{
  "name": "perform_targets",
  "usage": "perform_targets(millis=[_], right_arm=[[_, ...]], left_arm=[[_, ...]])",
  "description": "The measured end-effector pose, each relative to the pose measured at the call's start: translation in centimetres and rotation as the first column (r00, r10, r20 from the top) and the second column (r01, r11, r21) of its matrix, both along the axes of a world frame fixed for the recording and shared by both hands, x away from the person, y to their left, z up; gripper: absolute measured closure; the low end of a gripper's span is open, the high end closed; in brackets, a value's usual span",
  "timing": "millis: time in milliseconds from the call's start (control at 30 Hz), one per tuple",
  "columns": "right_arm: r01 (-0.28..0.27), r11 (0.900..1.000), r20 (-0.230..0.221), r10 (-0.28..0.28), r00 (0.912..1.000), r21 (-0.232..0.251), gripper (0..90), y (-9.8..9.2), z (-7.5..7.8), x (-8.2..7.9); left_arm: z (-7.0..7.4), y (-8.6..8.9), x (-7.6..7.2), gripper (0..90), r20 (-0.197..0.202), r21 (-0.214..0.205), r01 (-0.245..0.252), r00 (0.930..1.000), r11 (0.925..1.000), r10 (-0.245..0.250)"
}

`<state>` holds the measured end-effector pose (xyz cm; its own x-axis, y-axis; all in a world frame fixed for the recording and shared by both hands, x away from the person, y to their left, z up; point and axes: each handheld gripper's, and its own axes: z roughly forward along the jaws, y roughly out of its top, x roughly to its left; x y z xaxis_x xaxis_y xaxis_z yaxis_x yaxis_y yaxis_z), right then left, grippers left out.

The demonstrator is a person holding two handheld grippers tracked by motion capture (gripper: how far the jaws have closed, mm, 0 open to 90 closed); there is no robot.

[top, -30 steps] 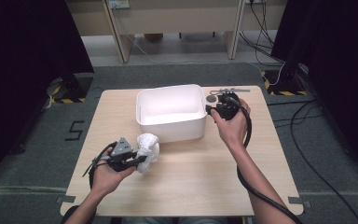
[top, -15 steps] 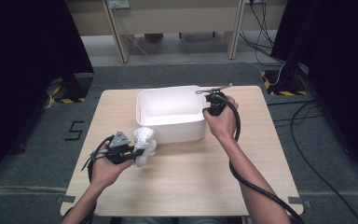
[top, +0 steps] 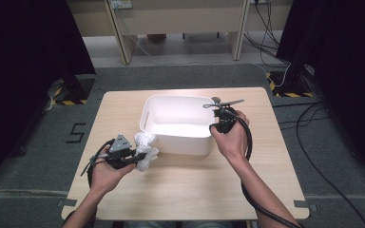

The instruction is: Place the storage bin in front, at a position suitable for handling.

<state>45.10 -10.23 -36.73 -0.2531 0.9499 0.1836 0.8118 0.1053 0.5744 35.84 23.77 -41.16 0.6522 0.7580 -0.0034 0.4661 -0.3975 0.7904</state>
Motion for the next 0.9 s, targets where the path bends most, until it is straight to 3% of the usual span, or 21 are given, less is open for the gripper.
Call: perform_targets(millis=[100,233,333,467,667,833,900], right_arm=[[-0.005,0.9998,-0.009,0.005,0.9999,0.019,76.5,-0.3,0.2,-0.1],[-0.006,0.9984,0.04,0.004,0.9992,0.055,69.8,-0.7,-0.2,0.9],[0.0,0.999,0.067,-0.003,0.9978,0.044,65.3,-0.6,-0.5,2.0],[-0.008,1.0,0.084,0.007,0.9964,0.005,74.2,-0.4,-1.0,2.8],[-0.006,0.999,0.068,0.009,0.9976,-0.045,76.3,0.3,-0.8,2.0],[-0.005,0.9988,0.057,0.007,0.9984,-0.049,74.6,0.7,-0.7,0.7],[0.005,0.9993,0.072,-0.003,0.9974,-0.038,73.7,0.7,-0.9,0.2]], left_arm=[[0.0,0.1,-0.1,75.3,0.001,0.0,0.0,1.0,1.0,0.0],[-0.2,0.1,0.0,75.3,-0.006,-0.002,-0.001,1.0,1.0,0.001],[-0.2,-0.1,0.0,75.2,-0.009,-0.001,0.006,0.9999,1.0,-0.006],[-0.3,0.1,-0.1,75.3,-0.009,0.003,0.001,1.0,1.0,-0.001],[-0.2,0.4,-0.5,75.3,-0.003,-0.008,-0.009,1.0,0.9999,0.009],[-0.3,0.7,-0.7,75.4,-0.007,-0.001,-0.01,0.9999,0.9999,0.01],[-0.3,0.8,-0.6,75.3,-0.014,0.0,-0.013,0.9998,0.9999,0.013]])
